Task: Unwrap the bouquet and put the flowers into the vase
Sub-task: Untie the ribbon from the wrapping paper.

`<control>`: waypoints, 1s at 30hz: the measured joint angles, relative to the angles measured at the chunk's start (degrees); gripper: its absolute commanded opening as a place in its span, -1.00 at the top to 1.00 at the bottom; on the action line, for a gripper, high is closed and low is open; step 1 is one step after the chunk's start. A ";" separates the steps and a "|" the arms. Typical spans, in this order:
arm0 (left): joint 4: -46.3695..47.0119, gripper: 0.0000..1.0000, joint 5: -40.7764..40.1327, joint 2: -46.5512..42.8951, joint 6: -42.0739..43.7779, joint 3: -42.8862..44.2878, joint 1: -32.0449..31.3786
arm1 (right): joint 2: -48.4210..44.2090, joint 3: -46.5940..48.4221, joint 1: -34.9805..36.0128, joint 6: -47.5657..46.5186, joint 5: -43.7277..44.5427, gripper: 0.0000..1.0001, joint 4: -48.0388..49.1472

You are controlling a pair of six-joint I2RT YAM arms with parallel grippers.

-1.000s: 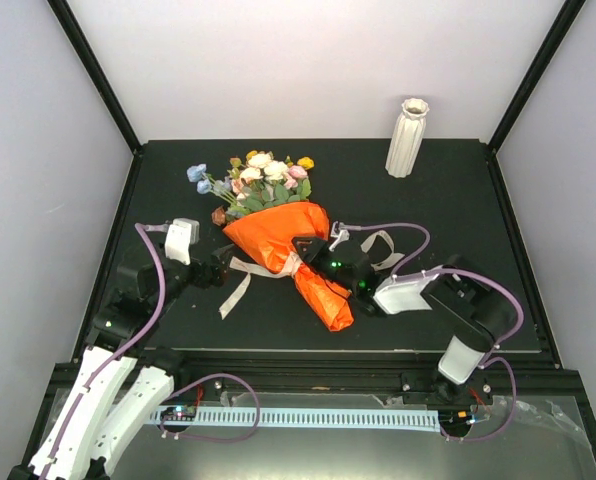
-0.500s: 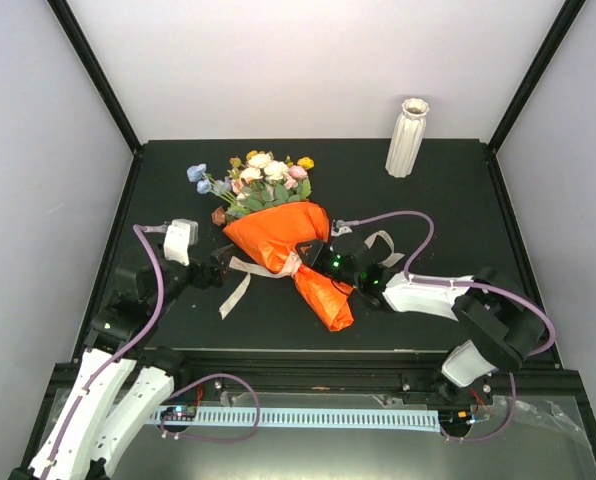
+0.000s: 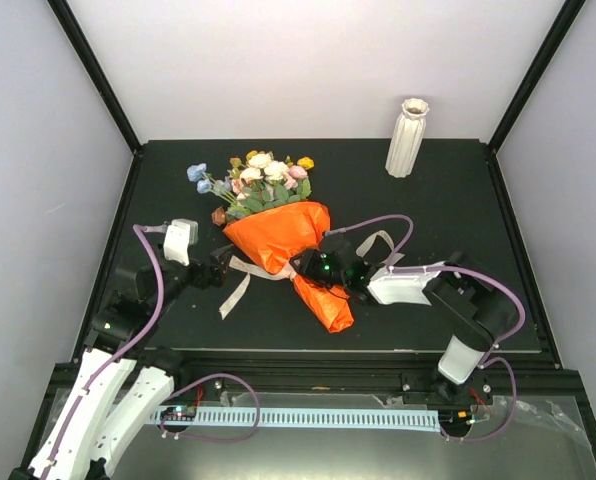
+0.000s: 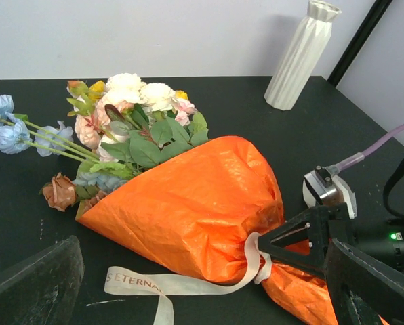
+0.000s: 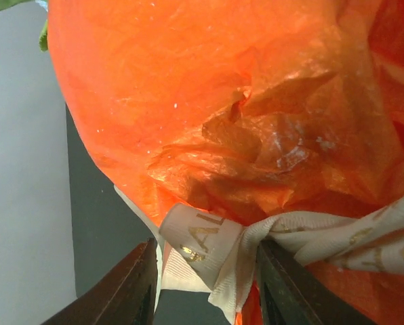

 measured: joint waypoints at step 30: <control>0.00 -0.98 0.00 -0.02 0.00 0.00 0.00 | -5.14 -2.38 0.00 -0.04 0.00 0.15 4.28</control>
